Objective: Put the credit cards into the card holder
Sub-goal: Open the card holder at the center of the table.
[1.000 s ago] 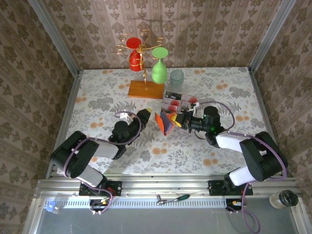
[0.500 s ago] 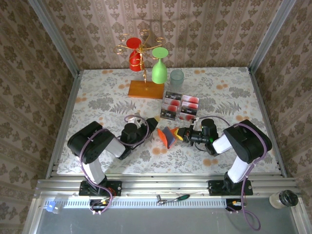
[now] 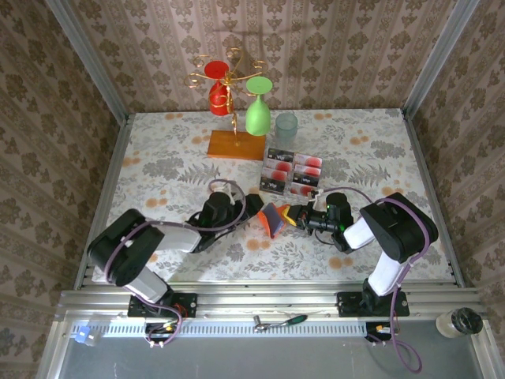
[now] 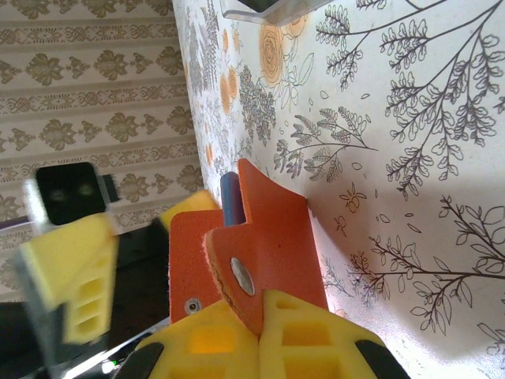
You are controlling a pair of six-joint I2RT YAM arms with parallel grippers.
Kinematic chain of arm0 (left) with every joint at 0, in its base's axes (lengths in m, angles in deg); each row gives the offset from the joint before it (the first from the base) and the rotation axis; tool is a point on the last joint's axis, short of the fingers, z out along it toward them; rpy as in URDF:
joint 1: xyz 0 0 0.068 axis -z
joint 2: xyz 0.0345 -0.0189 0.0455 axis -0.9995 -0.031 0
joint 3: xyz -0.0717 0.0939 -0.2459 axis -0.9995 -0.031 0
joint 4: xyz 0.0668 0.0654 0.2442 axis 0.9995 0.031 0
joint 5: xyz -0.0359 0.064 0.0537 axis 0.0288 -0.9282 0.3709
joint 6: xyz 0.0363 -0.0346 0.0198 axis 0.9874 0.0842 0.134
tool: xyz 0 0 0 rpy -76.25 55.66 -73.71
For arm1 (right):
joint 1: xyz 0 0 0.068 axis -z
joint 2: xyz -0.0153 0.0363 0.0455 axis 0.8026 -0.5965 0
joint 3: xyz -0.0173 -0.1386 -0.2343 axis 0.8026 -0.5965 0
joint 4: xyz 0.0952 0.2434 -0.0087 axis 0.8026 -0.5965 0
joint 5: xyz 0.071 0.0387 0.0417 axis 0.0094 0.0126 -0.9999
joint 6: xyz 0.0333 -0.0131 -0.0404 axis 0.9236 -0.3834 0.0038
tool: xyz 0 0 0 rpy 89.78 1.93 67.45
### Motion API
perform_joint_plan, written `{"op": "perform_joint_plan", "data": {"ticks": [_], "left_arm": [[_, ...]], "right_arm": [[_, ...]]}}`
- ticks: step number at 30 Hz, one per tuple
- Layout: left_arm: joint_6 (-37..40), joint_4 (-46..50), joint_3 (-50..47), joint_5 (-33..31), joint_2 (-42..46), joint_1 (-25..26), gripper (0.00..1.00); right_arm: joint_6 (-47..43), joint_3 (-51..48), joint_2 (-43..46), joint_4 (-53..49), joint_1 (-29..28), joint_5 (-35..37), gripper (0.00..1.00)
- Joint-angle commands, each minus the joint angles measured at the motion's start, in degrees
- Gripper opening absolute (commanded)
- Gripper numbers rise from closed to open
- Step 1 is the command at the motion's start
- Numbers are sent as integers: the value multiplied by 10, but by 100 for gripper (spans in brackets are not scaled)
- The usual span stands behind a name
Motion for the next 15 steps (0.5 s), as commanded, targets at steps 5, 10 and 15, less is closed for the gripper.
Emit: {"op": "perform_joint_plan", "data": {"ticks": [5,10,15], "left_arm": [[135,362,142,-58,32,38,68],[168,518,230,-104,1,71,69],[182,607,273,-160,-13,103,73]], "right_arm": [[-8,-2,-5,17,-3,17,0],[-6,-3,-8,18,-3,21,0],[-7,-4,-8,16,-3,24,0]]}}
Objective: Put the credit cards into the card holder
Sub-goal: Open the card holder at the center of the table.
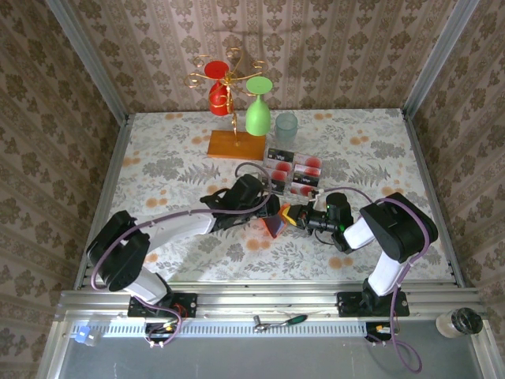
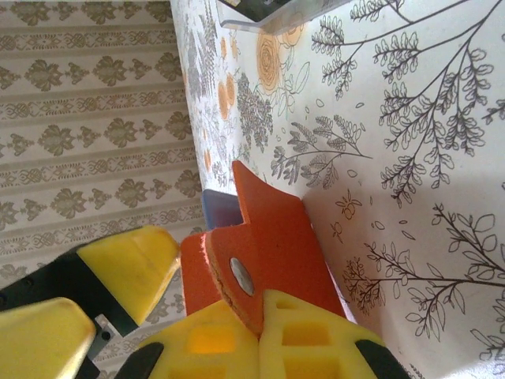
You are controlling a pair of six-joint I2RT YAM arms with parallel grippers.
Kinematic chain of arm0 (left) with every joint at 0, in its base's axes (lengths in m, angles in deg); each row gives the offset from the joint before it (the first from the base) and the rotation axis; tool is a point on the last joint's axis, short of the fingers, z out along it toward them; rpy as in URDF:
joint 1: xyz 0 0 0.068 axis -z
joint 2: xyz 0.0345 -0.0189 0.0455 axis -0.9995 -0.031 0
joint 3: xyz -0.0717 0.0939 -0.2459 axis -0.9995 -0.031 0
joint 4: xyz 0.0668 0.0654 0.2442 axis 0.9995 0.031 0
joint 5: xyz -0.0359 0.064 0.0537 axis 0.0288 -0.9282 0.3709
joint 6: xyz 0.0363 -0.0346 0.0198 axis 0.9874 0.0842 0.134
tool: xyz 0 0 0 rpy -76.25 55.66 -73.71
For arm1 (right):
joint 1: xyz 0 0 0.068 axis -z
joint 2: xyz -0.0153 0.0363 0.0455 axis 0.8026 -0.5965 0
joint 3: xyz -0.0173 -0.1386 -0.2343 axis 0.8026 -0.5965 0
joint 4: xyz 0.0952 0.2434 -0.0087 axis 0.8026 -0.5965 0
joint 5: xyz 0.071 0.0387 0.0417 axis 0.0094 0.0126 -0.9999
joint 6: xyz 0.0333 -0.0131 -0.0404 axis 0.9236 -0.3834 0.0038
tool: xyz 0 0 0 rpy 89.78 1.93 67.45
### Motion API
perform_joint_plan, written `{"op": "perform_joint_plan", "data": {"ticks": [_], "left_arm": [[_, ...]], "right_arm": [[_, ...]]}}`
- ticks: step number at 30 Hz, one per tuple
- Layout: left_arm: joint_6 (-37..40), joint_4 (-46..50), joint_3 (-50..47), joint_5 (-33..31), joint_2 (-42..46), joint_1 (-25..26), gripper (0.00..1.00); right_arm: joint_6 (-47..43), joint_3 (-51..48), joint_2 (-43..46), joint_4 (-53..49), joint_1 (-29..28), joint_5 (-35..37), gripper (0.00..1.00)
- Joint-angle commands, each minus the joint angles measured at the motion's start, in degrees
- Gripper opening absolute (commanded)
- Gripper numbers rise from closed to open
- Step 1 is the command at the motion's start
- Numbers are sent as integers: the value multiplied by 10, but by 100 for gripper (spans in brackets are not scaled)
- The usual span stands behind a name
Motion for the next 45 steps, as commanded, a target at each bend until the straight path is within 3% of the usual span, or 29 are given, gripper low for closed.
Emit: {"op": "perform_joint_plan", "data": {"ticks": [1,14,25,30,36,45], "left_arm": [[30,128,22,-56,-11,17,73],[20,118,-26,-110,18,41,72],[30,117,-48,-127,1,45,61],[57,126,-39,-142,-20,46,46],[88,137,-18,-155,-53,45,36],[143,149,27,-173,-102,39,35]], "right_arm": [[-6,-5,-7,16,-3,14,0],[-7,-12,-33,29,-2,22,0],[-4,-33,-35,39,-2,45,0],[-3,-46,-23,30,-2,62,0],[-2,-72,1,12,-6,102,0],[12,-98,82,-68,-69,232,0]]}}
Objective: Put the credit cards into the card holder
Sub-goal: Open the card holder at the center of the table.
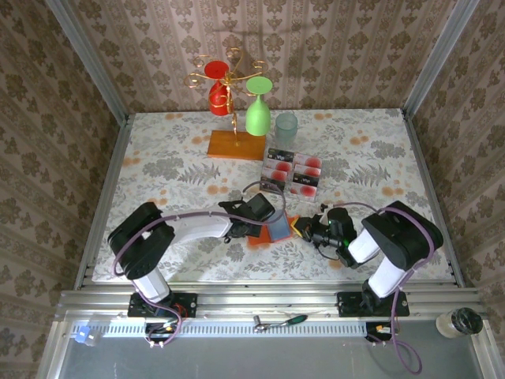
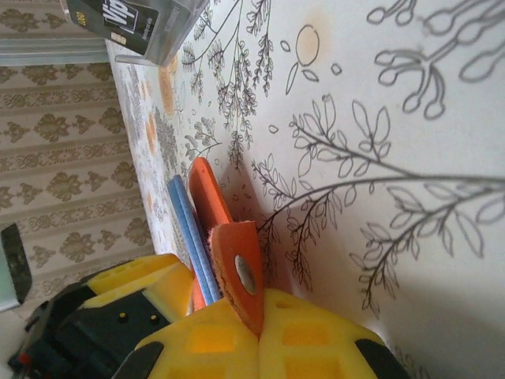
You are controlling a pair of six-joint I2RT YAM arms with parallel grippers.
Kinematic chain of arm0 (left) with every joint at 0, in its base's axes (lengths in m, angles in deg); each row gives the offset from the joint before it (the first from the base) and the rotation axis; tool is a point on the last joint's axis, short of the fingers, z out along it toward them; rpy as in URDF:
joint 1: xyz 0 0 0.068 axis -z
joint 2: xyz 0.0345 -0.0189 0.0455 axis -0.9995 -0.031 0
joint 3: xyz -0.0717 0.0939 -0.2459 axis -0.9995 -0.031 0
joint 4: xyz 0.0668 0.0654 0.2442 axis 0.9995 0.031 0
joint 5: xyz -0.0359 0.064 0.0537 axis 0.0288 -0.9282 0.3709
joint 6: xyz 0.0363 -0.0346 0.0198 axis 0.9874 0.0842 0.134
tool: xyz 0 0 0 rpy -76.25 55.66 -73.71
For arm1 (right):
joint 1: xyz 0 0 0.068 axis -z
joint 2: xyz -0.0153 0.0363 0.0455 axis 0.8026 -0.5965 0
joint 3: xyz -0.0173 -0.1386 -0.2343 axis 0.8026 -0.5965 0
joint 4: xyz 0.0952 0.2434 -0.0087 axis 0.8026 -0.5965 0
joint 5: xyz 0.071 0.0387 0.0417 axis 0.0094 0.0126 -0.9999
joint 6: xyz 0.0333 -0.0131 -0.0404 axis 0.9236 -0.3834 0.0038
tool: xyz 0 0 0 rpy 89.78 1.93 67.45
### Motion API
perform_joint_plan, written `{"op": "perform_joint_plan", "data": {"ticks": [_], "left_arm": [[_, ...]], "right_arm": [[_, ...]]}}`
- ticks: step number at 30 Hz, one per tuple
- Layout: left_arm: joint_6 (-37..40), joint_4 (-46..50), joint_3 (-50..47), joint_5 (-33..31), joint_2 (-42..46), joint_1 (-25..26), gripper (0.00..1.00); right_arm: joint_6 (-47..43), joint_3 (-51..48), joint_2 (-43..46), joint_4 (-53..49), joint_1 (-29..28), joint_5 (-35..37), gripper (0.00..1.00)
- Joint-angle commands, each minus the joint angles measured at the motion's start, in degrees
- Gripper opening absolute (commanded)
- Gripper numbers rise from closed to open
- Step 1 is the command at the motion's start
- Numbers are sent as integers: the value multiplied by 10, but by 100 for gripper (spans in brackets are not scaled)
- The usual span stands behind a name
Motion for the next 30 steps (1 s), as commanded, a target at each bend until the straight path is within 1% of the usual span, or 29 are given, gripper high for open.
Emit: {"op": "perform_joint_plan", "data": {"ticks": [1,4,7,11,14,17,20,23,25,28,30], "left_arm": [[39,16,24,-19,-18,-4,35],[50,10,30,-17,-31,-10,35],[61,9,37,-14,-41,-16,36],[69,10,43,-14,-46,-17,36],[71,7,41,-17,-46,-19,36],[77,4,40,-20,-46,-21,36],[81,3,41,-23,-45,-25,37],[84,5,44,-24,-40,-28,37],[86,5,45,-24,-36,-28,37],[88,10,51,-25,-35,-30,37],[89,12,54,-27,-35,-29,37]], "right_arm": [[5,-6,45,-63,-32,91,0],[5,-6,92,-118,-52,126,9],[-7,-3,142,-185,-52,141,25],[-40,6,239,-293,-40,143,44],[-76,18,321,-403,-23,143,47],[-129,54,387,-518,-14,138,43],[-178,96,399,-583,-13,113,32],[-204,125,373,-582,-16,69,19],[-219,145,348,-575,-28,51,13],[-242,182,308,-576,-60,42,10],[-255,208,279,-578,-80,40,9]]}}
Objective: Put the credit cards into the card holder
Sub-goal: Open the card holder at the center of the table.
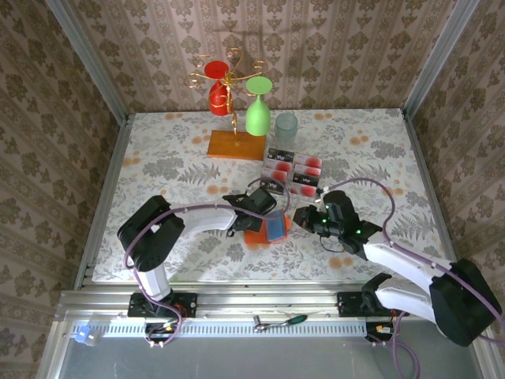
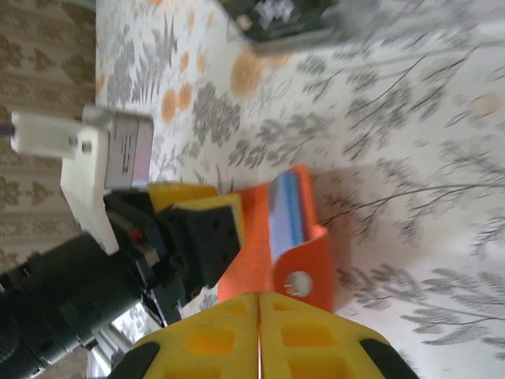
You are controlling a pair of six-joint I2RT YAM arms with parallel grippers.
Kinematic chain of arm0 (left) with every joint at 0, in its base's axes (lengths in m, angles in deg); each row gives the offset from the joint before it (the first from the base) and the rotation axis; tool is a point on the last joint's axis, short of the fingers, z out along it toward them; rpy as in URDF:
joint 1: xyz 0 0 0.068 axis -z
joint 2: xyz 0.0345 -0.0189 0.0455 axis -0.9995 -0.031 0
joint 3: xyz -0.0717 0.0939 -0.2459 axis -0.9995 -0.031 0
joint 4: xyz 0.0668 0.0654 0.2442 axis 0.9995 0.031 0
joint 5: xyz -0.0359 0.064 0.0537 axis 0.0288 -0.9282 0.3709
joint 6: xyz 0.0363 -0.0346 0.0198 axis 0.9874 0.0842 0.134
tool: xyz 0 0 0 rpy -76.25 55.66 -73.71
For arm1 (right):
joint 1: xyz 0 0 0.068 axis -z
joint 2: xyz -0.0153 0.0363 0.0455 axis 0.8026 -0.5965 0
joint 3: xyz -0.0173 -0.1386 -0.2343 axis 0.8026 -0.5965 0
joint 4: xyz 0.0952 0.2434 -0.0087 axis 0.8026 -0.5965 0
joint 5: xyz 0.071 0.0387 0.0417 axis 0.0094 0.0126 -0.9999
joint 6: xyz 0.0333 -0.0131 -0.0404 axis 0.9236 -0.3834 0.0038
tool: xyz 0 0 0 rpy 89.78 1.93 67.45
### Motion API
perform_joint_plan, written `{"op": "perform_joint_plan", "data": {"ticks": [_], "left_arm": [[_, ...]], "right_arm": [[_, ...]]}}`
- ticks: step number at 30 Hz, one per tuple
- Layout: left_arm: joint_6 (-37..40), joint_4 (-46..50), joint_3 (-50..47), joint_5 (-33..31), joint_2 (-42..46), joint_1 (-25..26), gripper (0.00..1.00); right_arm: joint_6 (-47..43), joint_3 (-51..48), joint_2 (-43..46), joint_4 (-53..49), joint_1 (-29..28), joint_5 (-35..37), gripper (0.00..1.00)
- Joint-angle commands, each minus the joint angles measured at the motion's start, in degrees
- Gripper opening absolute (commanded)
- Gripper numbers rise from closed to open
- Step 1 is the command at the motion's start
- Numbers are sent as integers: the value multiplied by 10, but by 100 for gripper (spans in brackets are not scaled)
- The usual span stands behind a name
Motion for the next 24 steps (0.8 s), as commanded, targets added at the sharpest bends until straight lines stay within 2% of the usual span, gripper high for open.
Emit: {"op": "perform_joint_plan", "data": {"ticks": [1,10,14,24], "left_arm": [[13,13,19,-15,7,-2,37],[12,11,22,-18,1,-6,38],[12,11,24,-18,-6,-8,38],[8,7,21,-17,-4,-11,38]], "right_arm": [[-49,45,-41,-22,-31,-25,9],[-60,60,-145,30,-47,-29,6],[-64,38,-176,55,-39,-9,4],[-55,-17,-224,118,-17,-20,1]]}}
